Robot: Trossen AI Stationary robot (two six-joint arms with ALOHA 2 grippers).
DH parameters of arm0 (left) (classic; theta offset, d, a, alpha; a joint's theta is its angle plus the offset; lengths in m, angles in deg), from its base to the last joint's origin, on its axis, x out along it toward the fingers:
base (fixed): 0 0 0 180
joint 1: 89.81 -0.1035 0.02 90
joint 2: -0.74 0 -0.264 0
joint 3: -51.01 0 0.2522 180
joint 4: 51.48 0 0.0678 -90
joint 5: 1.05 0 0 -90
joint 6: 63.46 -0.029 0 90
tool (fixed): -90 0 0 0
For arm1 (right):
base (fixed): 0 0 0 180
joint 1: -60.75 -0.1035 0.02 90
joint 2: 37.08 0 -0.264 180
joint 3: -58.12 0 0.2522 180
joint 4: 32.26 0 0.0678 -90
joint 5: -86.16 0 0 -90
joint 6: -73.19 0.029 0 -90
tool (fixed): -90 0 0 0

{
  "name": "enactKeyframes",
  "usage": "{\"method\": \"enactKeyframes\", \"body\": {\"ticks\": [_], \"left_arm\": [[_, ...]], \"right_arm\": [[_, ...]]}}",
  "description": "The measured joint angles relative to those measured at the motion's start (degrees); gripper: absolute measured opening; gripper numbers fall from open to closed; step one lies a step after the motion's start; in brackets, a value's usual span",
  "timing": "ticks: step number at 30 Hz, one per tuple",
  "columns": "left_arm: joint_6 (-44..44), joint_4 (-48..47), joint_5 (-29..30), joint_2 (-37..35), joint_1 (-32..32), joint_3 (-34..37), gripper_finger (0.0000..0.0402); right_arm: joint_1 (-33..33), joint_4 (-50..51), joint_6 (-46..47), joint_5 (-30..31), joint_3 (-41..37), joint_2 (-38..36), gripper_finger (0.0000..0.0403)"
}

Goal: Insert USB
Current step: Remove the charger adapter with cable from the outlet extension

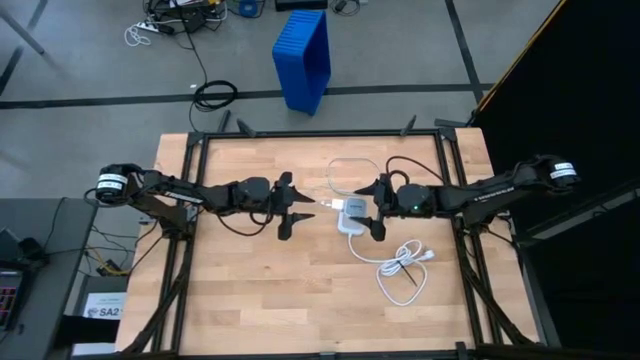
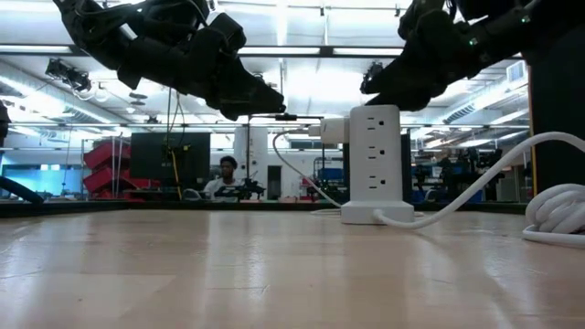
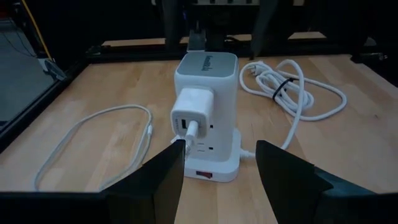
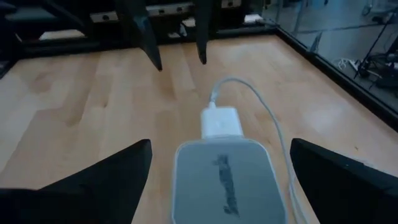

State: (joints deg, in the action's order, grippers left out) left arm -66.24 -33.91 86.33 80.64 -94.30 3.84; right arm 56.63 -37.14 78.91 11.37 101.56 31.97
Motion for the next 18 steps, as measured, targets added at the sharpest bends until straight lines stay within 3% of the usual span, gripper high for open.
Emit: {"method": "enactKeyframes", "body": {"ticks": [12,18], "left_arm": [[-1.05,1.35,0.01,0.00,0.09,0.00,0.0184],[-2.30,1.48,0.01,0.00,0.09,0.00,0.0184]], "right_arm": [[2.39,-6.21,-0.99,-0.36,0.00,12.35,0.0363],[3.23,-7.20,-1.45,-1.47,0.00,13.07,0.0330]]}}
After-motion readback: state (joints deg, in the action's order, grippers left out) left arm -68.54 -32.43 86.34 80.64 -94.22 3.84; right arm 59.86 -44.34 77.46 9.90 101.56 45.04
